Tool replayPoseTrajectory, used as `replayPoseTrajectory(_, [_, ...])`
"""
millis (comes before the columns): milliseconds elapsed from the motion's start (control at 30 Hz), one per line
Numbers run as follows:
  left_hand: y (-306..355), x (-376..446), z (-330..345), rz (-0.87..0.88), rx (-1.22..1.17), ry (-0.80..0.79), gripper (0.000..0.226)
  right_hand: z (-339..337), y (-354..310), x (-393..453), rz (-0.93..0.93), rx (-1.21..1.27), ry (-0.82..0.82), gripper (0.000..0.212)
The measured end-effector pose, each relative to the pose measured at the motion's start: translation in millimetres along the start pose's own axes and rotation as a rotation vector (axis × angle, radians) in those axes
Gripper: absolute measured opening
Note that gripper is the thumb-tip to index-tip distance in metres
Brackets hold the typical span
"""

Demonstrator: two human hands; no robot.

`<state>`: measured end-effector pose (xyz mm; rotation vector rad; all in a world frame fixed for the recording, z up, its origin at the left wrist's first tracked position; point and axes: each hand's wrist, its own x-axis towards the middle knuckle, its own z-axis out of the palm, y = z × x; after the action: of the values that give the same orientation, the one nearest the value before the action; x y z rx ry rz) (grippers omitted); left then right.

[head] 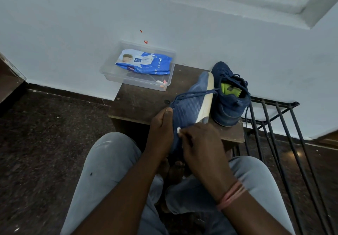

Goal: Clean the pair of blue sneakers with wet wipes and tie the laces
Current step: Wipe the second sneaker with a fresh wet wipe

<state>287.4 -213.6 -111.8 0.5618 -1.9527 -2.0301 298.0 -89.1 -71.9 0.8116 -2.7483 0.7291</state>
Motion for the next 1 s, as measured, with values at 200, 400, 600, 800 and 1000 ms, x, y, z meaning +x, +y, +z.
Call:
replayPoseTrajectory(200, [4, -2, 6, 0.028, -0.016, -0.018, 0.041, -20, 46, 36, 0.176, -0.053, 0.086, 0.018])
replayPoseTrajectory(400, [-3, 2, 2, 0.014, 0.008, -0.008, 0.038, 0, 8, 2, 0.029, -0.004, -0.076, 0.024])
replayPoseTrajectory(600, [-3, 3, 3, 0.048, -0.020, -0.024, 0.042, 1, 19, 28, 0.207, -0.096, 0.069, 0.029])
replayPoseTrajectory(800, [-7, 3, 1, 0.046, 0.009, 0.000, 0.037, 7, -9, -12, 0.060, -0.045, -0.022, 0.026])
replayPoseTrajectory(1000, [-6, 2, 5, 0.061, -0.002, -0.024, 0.043, -2, 24, 25, 0.250, -0.150, 0.129, 0.027])
